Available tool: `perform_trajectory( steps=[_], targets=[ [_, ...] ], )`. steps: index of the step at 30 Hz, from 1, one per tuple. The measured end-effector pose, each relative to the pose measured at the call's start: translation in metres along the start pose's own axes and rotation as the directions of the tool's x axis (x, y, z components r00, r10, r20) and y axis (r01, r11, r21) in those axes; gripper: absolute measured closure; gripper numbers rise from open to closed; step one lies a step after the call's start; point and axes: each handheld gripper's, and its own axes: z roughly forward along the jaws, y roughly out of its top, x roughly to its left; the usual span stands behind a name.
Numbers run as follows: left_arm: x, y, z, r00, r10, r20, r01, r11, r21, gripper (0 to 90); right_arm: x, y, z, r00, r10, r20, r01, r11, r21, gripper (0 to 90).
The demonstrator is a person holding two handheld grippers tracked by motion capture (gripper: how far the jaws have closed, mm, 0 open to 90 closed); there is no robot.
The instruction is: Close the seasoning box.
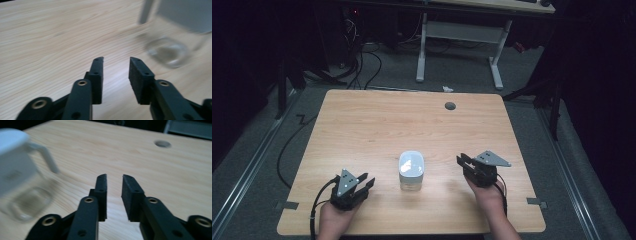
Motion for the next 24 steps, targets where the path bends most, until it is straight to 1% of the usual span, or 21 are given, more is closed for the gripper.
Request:
perform_trajectory(
  steps=[1,2,3,4,5,6,8,9,10,11,12,13,14,15,16,17,18,19,20,22,24],
  targets=[
    [0.008,0.001,0.0,0.9993,0.01,-0.035,-0.01,0.9999,-0.002,61.9,-0.007,-0.005,0.0,0.9998,0.009,0.019,-0.009,1.0,0.011,71.2],
    [0.019,0.003,-0.002,0.9975,0.008,-0.071,-0.009,0.9999,-0.013,60.1,-0.014,-0.01,-0.001,0.999,0.02,0.04,-0.021,0.999,0.024,68.3],
    [0.026,0.005,-0.003,0.9961,0.003,-0.088,-0.004,0.9998,-0.018,58.9,-0.024,-0.016,-0.003,0.9968,0.045,0.066,-0.048,0.998,0.039,65.5],
    [0.037,0.01,-0.006,0.9929,-0.011,-0.118,0.008,0.9996,-0.028,58.1,-0.029,-0.02,-0.005,0.9952,0.056,0.08,-0.06,0.997,0.043,64.2],
    [0.043,0.013,-0.008,0.9908,-0.022,-0.133,0.017,0.9991,-0.039,57.0,-0.037,-0.027,-0.01,0.9912,0.079,0.106,-0.084,0.995,0.046,61.9],
    [0.051,0.016,-0.011,0.9877,-0.037,-0.152,0.03,0.9983,-0.049,56.3,-0.042,-0.03,-0.014,0.9883,0.092,0.122,-0.098,0.994,0.046,60.0],
    [0.067,0.022,-0.017,0.9796,-0.067,-0.19,0.055,0.9962,-0.067,55.2,-0.052,-0.041,-0.024,0.9805,0.12,0.156,-0.128,0.991,0.044,53.1],
    [0.071,0.024,-0.018,0.9765,-0.081,-0.199,0.067,0.9947,-0.077,54.8,-0.055,-0.046,-0.029,0.9761,0.129,0.175,-0.138,0.99,0.041,49.2],
    [0.079,0.028,-0.023,0.9706,-0.123,-0.207,0.104,0.9896,-0.099,54.4,-0.057,-0.059,-0.042,0.965,0.135,0.225,-0.142,0.99,0.017,45.2],
    [0.079,0.028,-0.023,0.9706,-0.123,-0.207,0.104,0.9896,-0.099,54.2,-0.057,-0.059,-0.042,0.965,0.135,0.225,-0.142,0.99,0.017,45.2],
    [0.08,0.028,-0.024,0.9695,-0.131,-0.207,0.111,0.9883,-0.105,54.2,-0.057,-0.064,-0.046,0.9613,0.138,0.238,-0.143,0.99,0.005,44.6],
    [0.079,0.027,-0.024,0.9693,-0.13,-0.209,0.11,0.9887,-0.102,53.9,-0.057,-0.069,-0.05,0.9582,0.144,0.248,-0.149,0.989,0.004,42.8],
    [0.076,0.026,-0.022,0.9705,-0.126,-0.205,0.107,0.9891,-0.102,53.2,-0.057,-0.069,-0.051,0.9596,0.145,0.241,-0.153,0.988,0.013,41.4],
    [0.073,0.025,-0.022,0.9723,-0.116,-0.203,0.098,0.9904,-0.097,52.2,-0.056,-0.069,-0.051,0.9635,0.121,0.239,-0.129,0.991,0.019,40.9],
    [0.066,0.021,-0.02,0.977,-0.083,-0.197,0.068,0.9944,-0.08,51.0,-0.055,-0.069,-0.052,0.9618,0.11,0.251,-0.119,0.993,0.019,40.5],
    [0.066,0.021,-0.02,0.977,-0.083,-0.197,0.068,0.9944,-0.08,50.5,-0.055,-0.069,-0.052,0.9618,0.11,0.251,-0.119,0.993,0.019,40.5],
    [0.061,0.017,-0.019,0.9793,-0.056,-0.195,0.043,0.9967,-0.069,50.5,-0.055,-0.069,-0.052,0.9619,0.113,0.249,-0.121,0.993,0.015,40.3],
    [0.059,0.015,-0.018,0.9798,-0.049,-0.194,0.038,0.9974,-0.062,50.2,-0.054,-0.068,-0.052,0.9647,0.107,0.241,-0.112,0.994,0.008,40.0],
    [0.058,0.013,-0.018,0.9801,-0.031,-0.196,0.022,0.9986,-0.048,49.9,-0.053,-0.068,-0.052,0.966,0.098,0.239,-0.104,0.995,0.009,39.8],
    [0.056,0.012,-0.018,0.98,-0.029,-0.197,0.02,0.9987,-0.047,49.2,-0.052,-0.067,-0.051,0.9678,0.086,0.236,-0.092,0.996,0.015,39.7],
    [0.056,0.013,-0.018,0.9804,-0.048,-0.191,0.038,0.9977,-0.055,49.0,-0.052,-0.067,-0.049,0.9686,0.094,0.23,-0.1,0.995,0.016,39.5]
  ],
)
